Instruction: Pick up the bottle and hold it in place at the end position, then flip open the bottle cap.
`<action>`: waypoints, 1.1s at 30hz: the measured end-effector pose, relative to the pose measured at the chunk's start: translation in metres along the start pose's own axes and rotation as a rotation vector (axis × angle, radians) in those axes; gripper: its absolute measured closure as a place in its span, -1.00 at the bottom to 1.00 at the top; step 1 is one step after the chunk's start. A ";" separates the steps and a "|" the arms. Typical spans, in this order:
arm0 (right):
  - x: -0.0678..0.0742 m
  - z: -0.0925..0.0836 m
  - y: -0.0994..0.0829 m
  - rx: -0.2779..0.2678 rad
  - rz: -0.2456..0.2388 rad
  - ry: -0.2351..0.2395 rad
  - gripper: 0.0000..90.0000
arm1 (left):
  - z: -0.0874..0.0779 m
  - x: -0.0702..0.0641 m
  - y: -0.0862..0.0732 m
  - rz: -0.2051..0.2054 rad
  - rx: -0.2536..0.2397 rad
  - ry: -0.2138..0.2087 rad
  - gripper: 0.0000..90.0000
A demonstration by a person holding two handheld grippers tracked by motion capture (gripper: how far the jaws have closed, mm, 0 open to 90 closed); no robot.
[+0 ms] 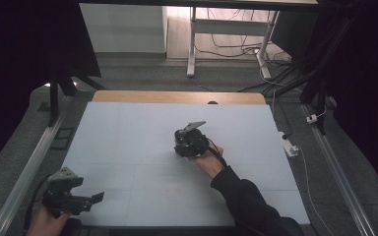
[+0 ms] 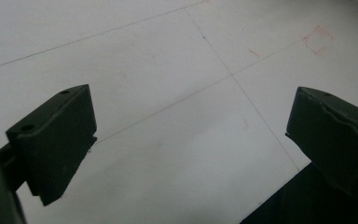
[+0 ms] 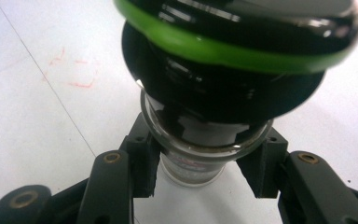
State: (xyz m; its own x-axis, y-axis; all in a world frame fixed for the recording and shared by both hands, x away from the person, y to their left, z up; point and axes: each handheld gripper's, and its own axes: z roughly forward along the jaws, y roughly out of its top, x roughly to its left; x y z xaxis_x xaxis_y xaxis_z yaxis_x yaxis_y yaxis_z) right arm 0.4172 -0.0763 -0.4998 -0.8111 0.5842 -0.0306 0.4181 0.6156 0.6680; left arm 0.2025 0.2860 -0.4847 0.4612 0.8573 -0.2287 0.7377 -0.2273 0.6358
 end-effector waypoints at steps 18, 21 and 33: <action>0.001 0.001 -0.003 -0.009 -0.012 -0.002 0.16 | 0.000 0.000 0.001 0.012 0.005 -0.010 -0.97; 0.001 0.001 -0.004 -0.010 -0.013 -0.003 0.16 | -0.001 -0.001 0.000 0.026 -0.003 -0.018 -0.99; 0.001 0.001 -0.004 -0.014 -0.016 -0.001 0.16 | -0.001 -0.001 0.002 0.077 -0.032 -0.040 -1.00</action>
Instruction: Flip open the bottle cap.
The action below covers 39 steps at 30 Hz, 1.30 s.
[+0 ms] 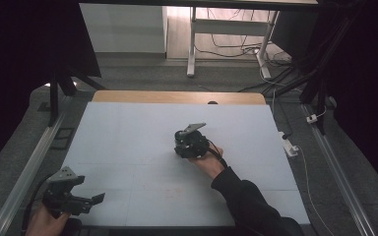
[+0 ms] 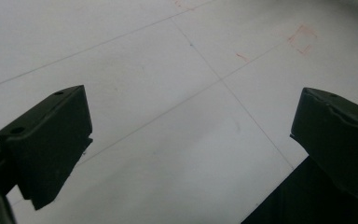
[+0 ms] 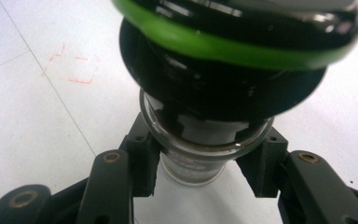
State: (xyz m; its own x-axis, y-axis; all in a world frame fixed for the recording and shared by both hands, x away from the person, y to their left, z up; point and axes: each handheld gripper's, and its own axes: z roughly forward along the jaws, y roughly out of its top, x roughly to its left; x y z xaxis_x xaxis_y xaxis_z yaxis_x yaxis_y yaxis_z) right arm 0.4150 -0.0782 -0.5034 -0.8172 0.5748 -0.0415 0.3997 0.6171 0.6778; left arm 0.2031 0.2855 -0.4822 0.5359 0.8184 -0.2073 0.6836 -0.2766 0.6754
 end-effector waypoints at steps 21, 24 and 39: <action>0.000 0.000 0.000 -0.001 -0.002 0.002 0.16 | 0.013 -0.006 0.023 0.037 -0.052 -0.048 -0.98; 0.000 0.000 0.000 -0.001 -0.003 0.004 0.16 | 0.015 -0.007 0.026 0.052 -0.070 -0.041 -1.00; 0.000 0.000 0.000 -0.006 -0.003 0.004 0.16 | 0.050 -0.012 0.065 0.111 -0.052 -0.084 -1.00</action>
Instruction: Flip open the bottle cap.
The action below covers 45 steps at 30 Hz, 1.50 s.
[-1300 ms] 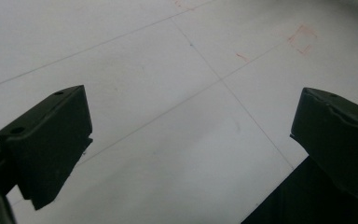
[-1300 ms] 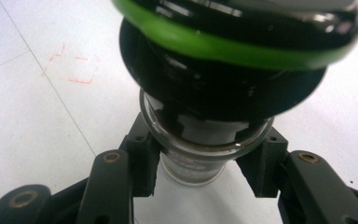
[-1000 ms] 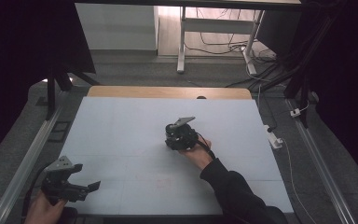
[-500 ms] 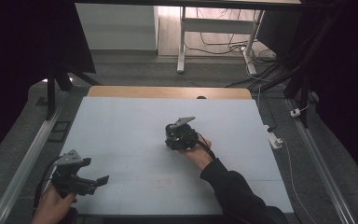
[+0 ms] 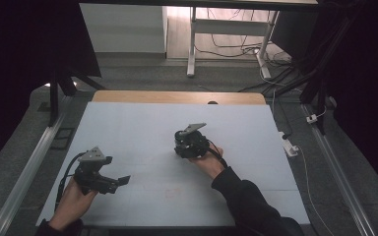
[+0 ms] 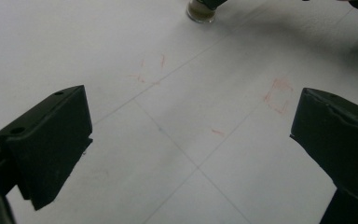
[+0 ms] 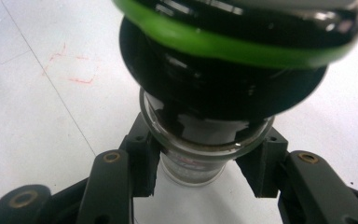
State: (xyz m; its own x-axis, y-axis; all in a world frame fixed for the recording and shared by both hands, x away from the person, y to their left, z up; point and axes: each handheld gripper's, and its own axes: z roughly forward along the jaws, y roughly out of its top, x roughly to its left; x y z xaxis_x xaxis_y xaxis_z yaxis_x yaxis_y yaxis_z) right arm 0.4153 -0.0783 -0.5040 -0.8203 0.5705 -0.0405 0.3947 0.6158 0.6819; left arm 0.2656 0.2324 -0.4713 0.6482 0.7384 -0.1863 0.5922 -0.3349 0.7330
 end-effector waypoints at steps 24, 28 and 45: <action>0.000 0.000 0.000 0.004 -0.004 0.002 0.16 | 0.053 0.008 0.058 0.084 0.008 -0.026 -0.98; -0.001 0.000 0.000 0.004 -0.007 0.003 0.16 | 0.061 0.008 0.064 0.104 0.019 -0.038 -0.99; 0.000 0.000 0.001 0.006 -0.004 0.004 0.16 | 0.099 0.004 0.097 0.162 0.021 -0.077 -1.00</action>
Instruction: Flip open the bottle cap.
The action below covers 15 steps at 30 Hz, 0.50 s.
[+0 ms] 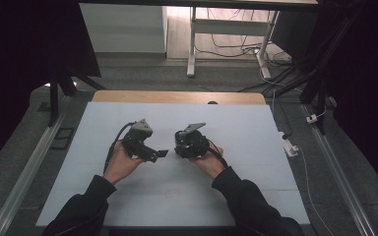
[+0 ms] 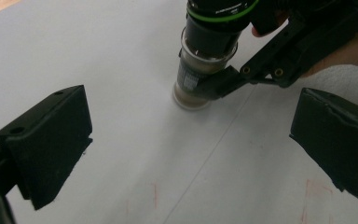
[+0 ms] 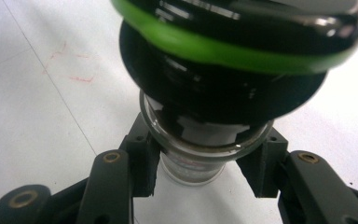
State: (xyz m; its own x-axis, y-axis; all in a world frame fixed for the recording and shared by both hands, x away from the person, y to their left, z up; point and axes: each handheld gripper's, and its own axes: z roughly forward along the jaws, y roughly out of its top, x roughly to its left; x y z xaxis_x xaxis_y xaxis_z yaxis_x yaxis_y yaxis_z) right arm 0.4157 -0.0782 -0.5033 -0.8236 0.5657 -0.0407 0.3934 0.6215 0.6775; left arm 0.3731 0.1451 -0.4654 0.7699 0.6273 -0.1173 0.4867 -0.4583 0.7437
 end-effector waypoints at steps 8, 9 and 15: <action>0.000 0.000 0.000 -0.002 -0.005 -0.001 0.16 | 0.012 0.001 0.009 0.023 -0.021 -0.059 -0.64; 0.000 0.000 0.000 -0.002 -0.005 -0.001 0.16 | 0.012 0.001 0.009 0.034 -0.023 -0.068 -0.49; 0.000 0.000 0.000 -0.001 -0.002 0.000 0.16 | 0.017 -0.006 0.014 0.089 0.002 -0.052 0.26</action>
State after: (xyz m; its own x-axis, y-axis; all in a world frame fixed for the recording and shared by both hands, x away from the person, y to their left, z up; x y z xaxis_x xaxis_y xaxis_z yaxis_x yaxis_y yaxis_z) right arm 0.4157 -0.0783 -0.5034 -0.8243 0.5647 -0.0417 0.3918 0.6220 0.6780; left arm 0.3825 0.1242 -0.4656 0.8303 0.5507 -0.0851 0.4166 -0.5120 0.7512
